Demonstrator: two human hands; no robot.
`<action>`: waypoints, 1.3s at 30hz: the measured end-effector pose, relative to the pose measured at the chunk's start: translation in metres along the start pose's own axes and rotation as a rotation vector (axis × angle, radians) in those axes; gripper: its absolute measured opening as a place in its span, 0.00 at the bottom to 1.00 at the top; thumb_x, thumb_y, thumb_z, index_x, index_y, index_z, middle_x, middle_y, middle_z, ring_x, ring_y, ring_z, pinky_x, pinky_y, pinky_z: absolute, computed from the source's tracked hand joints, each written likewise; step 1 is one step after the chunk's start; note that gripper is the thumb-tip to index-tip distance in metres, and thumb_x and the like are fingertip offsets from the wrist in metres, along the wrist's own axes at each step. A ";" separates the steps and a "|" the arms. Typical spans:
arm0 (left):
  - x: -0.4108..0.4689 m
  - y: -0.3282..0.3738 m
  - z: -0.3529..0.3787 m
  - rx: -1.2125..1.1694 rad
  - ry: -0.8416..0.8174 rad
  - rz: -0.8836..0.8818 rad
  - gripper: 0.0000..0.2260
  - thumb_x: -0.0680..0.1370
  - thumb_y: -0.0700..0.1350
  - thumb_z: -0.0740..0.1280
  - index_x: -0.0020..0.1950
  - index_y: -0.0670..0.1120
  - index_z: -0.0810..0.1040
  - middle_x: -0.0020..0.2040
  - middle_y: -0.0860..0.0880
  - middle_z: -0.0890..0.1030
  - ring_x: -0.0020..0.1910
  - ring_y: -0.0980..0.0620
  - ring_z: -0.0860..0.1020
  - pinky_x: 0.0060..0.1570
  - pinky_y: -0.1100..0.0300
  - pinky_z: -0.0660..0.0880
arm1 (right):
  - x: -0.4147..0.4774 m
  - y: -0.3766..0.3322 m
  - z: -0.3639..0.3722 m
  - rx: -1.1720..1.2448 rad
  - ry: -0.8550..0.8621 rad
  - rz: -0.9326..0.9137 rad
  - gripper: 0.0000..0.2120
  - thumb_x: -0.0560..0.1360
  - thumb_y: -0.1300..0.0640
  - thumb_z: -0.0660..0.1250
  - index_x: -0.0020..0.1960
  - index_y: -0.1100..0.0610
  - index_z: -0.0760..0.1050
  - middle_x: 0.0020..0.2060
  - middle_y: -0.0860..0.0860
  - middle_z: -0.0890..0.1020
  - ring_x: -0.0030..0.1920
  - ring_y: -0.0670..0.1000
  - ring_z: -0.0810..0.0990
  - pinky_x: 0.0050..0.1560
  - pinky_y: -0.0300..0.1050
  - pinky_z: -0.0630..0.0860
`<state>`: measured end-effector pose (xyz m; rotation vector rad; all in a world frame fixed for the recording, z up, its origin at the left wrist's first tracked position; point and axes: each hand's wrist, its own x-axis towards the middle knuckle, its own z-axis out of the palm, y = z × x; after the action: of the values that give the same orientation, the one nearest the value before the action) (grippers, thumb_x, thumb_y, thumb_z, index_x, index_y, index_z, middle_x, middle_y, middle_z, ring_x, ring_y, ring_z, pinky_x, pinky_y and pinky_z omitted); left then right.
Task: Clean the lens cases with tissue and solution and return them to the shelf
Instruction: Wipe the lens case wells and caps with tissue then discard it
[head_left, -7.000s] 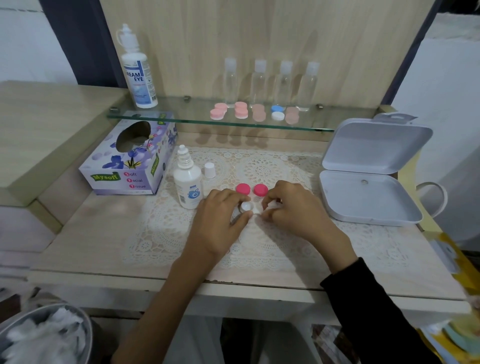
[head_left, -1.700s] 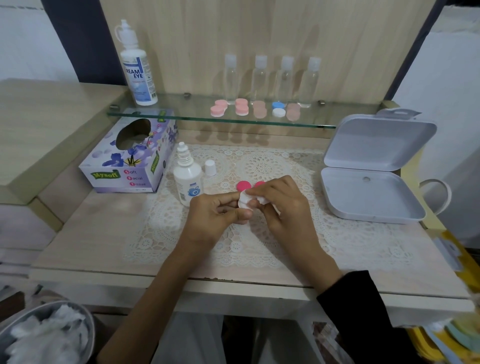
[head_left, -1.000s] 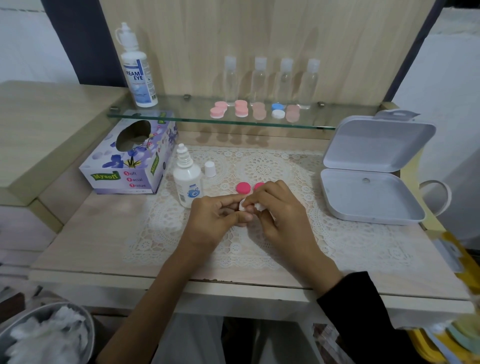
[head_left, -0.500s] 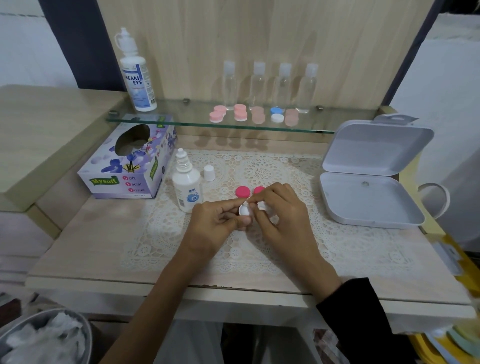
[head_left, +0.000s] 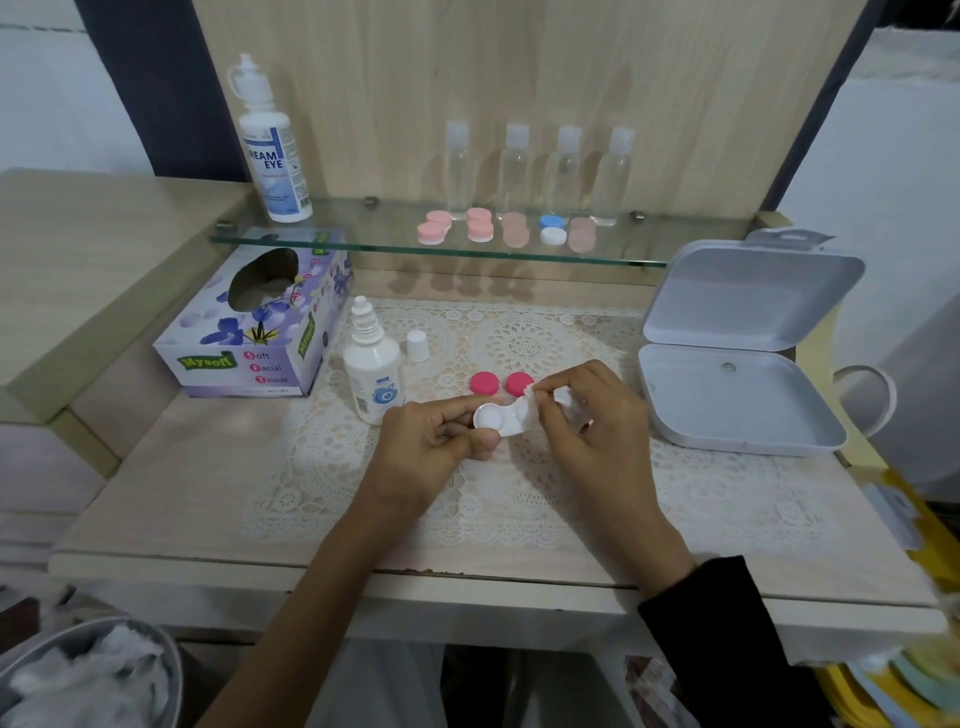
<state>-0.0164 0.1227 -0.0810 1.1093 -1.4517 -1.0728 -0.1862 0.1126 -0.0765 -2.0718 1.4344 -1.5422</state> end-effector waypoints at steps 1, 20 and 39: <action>0.000 0.000 0.000 -0.009 0.004 -0.006 0.17 0.71 0.34 0.72 0.57 0.49 0.80 0.45 0.47 0.85 0.41 0.48 0.84 0.50 0.56 0.79 | 0.000 0.001 -0.001 -0.010 0.002 0.002 0.03 0.73 0.66 0.70 0.43 0.59 0.80 0.39 0.49 0.79 0.41 0.46 0.76 0.39 0.39 0.69; 0.000 0.001 0.001 0.003 -0.048 0.063 0.16 0.72 0.29 0.69 0.55 0.46 0.81 0.42 0.45 0.85 0.40 0.51 0.83 0.43 0.64 0.78 | -0.012 -0.016 0.009 -0.042 -0.115 -0.276 0.07 0.70 0.71 0.69 0.45 0.62 0.81 0.42 0.54 0.79 0.44 0.50 0.76 0.44 0.40 0.72; -0.001 0.003 0.001 -0.042 -0.016 -0.004 0.18 0.71 0.32 0.71 0.56 0.51 0.79 0.40 0.52 0.85 0.38 0.53 0.83 0.43 0.67 0.77 | -0.003 -0.002 0.001 -0.130 0.005 -0.111 0.07 0.70 0.71 0.70 0.44 0.61 0.80 0.41 0.51 0.80 0.43 0.51 0.77 0.43 0.37 0.69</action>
<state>-0.0175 0.1241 -0.0783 1.0768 -1.4337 -1.1124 -0.1845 0.1155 -0.0776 -2.2591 1.4820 -1.5318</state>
